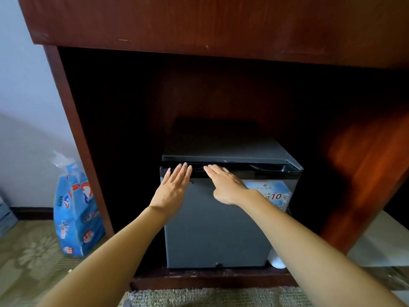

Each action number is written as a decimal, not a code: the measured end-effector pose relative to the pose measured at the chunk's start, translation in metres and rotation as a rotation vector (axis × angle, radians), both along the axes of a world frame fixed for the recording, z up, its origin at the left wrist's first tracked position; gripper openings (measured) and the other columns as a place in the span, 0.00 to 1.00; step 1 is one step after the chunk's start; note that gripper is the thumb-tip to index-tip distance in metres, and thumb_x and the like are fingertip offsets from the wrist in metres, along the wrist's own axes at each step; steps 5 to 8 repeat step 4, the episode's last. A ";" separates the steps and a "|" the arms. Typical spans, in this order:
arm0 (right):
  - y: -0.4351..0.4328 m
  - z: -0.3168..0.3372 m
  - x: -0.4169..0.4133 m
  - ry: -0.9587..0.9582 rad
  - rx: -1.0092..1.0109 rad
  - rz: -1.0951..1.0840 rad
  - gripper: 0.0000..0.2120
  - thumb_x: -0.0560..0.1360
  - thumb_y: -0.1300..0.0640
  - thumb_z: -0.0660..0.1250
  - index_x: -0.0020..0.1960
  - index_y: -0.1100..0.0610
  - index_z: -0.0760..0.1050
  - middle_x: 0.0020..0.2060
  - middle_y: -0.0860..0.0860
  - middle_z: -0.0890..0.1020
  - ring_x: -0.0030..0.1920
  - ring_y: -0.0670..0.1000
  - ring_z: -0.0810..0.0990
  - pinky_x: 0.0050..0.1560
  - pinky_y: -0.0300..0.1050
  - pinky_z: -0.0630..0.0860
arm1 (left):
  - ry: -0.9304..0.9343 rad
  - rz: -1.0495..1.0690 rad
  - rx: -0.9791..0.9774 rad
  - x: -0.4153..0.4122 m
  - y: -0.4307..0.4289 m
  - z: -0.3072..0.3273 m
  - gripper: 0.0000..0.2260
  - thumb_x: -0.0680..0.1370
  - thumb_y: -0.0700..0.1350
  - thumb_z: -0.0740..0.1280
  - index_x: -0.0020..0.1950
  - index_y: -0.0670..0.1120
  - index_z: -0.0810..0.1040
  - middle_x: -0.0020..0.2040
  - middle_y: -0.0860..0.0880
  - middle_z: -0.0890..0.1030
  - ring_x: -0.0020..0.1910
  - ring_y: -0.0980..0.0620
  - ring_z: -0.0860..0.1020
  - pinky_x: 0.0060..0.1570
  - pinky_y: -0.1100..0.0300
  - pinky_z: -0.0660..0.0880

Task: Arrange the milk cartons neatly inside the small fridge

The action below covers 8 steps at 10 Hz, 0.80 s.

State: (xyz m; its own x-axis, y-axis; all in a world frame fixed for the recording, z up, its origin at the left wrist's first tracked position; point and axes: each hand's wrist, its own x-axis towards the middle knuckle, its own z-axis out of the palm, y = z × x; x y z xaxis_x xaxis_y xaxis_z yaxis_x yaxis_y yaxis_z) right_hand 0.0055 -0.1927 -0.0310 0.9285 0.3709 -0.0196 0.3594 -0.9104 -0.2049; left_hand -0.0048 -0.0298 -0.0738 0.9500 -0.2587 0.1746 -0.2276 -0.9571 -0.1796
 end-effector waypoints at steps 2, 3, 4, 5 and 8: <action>-0.009 0.005 -0.012 0.069 -0.064 0.016 0.36 0.75 0.69 0.54 0.77 0.52 0.41 0.76 0.45 0.40 0.76 0.45 0.40 0.74 0.47 0.54 | 0.170 0.056 -0.207 -0.006 -0.002 0.031 0.33 0.77 0.33 0.54 0.78 0.46 0.41 0.78 0.46 0.40 0.77 0.49 0.41 0.76 0.53 0.44; -0.021 0.016 -0.033 0.068 -0.107 -0.021 0.32 0.76 0.67 0.54 0.76 0.56 0.48 0.77 0.50 0.46 0.77 0.51 0.46 0.75 0.50 0.54 | 0.177 0.078 -0.409 -0.022 0.002 0.054 0.33 0.78 0.34 0.55 0.78 0.49 0.44 0.77 0.44 0.55 0.75 0.45 0.56 0.71 0.54 0.62; -0.029 0.037 -0.055 0.009 -0.098 -0.080 0.22 0.76 0.64 0.56 0.70 0.61 0.64 0.71 0.57 0.65 0.70 0.58 0.65 0.67 0.52 0.66 | 0.083 0.144 -0.557 -0.042 0.008 0.080 0.26 0.78 0.38 0.57 0.76 0.45 0.58 0.65 0.41 0.72 0.60 0.41 0.74 0.54 0.53 0.75; -0.029 0.037 -0.055 0.009 -0.098 -0.080 0.22 0.76 0.64 0.56 0.70 0.61 0.64 0.71 0.57 0.65 0.70 0.58 0.65 0.67 0.52 0.66 | 0.083 0.144 -0.557 -0.042 0.008 0.080 0.26 0.78 0.38 0.57 0.76 0.45 0.58 0.65 0.41 0.72 0.60 0.41 0.74 0.54 0.53 0.75; -0.029 0.037 -0.055 0.009 -0.098 -0.080 0.22 0.76 0.64 0.56 0.70 0.61 0.64 0.71 0.57 0.65 0.70 0.58 0.65 0.67 0.52 0.66 | 0.083 0.144 -0.557 -0.042 0.008 0.080 0.26 0.78 0.38 0.57 0.76 0.45 0.58 0.65 0.41 0.72 0.60 0.41 0.74 0.54 0.53 0.75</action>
